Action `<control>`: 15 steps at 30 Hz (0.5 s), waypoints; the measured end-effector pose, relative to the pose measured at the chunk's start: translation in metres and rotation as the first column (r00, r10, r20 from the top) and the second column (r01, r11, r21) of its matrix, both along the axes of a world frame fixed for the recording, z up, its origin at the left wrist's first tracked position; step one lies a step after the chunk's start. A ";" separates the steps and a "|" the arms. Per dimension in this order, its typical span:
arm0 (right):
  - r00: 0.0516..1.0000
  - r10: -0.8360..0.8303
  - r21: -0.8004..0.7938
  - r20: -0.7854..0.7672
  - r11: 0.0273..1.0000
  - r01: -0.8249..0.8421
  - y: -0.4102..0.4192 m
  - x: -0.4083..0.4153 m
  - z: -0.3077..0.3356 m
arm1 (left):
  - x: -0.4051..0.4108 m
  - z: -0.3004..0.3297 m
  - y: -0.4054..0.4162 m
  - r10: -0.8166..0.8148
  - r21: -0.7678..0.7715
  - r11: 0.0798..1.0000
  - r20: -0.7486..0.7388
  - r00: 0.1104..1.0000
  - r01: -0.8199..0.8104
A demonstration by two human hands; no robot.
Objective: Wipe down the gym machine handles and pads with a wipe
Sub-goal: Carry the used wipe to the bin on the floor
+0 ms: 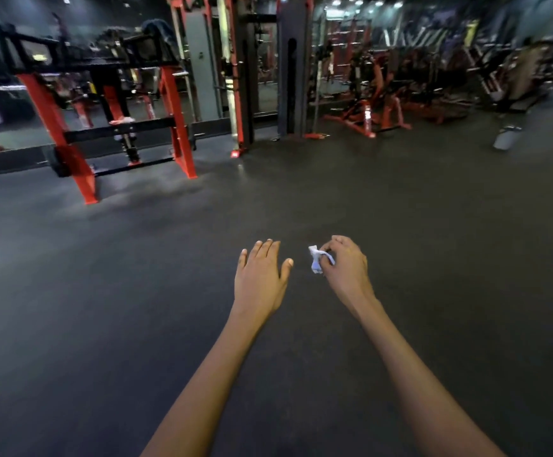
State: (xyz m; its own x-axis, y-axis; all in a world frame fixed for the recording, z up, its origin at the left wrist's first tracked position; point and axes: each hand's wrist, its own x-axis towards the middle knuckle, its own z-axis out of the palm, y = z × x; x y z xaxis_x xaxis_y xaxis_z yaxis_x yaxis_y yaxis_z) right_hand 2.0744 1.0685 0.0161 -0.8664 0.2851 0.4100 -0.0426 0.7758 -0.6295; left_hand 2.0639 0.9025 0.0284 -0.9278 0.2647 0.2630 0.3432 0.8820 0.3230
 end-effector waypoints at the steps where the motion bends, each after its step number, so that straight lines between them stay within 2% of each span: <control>1: 1.000 -0.028 -0.001 0.000 1.000 0.028 0.011 -0.018 -0.002 | -0.024 -0.001 0.012 -0.037 -0.003 0.999 0.001 0.999 0.037; 7: 0.978 -0.211 0.009 -0.007 0.978 0.211 0.067 -0.112 0.004 | -0.150 0.001 0.079 -0.244 -0.007 0.970 -0.012 0.970 0.244; 15: 0.873 -0.485 0.007 -0.053 0.874 0.485 0.170 -0.234 0.022 | -0.311 0.018 0.199 -0.474 -0.033 0.881 -0.022 0.880 0.473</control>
State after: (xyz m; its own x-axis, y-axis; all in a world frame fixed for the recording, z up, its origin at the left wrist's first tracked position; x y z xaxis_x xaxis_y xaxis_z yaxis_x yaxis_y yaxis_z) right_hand 1.8408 1.2386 0.0381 -0.6007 0.6561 0.4568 0.3126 0.7187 -0.6211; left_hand 1.7530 1.1015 0.0468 -0.6824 0.6774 0.2745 0.7306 0.6202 0.2856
